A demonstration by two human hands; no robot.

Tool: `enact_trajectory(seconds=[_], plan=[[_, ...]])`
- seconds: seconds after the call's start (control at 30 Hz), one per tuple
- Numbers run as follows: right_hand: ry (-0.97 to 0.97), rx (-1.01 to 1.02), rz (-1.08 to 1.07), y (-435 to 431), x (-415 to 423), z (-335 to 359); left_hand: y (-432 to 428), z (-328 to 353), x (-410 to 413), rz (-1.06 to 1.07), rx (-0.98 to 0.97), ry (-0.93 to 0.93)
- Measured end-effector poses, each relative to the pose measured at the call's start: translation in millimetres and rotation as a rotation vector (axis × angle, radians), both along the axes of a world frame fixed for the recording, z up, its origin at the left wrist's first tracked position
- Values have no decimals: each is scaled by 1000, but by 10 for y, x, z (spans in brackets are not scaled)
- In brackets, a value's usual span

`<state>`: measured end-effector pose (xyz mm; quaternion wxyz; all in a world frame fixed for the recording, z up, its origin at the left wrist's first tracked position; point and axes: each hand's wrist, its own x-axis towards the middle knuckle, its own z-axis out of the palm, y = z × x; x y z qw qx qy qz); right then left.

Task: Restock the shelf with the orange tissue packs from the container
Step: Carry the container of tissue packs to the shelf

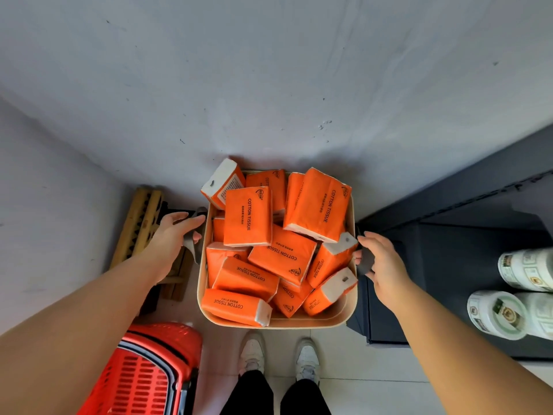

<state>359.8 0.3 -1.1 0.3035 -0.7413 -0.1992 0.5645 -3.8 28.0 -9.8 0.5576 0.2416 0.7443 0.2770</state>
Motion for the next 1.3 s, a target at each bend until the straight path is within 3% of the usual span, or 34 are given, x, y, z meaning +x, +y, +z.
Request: enact_trajectory(seconds=[0.13,0.47,0.77,1.3], plan=[[-7,-17,93,-16,-26,175,-30,184,130,-146,-29,74],[-219,-36,225,-316,-17,819,-134,906,175,-153,83,140],[-377,-79,131,-882,-109,1587,-650,1705,509,-214,97,143],[-364,-36,68,-2113,387,2323,-1425,2623,1199,-491,153,408]])
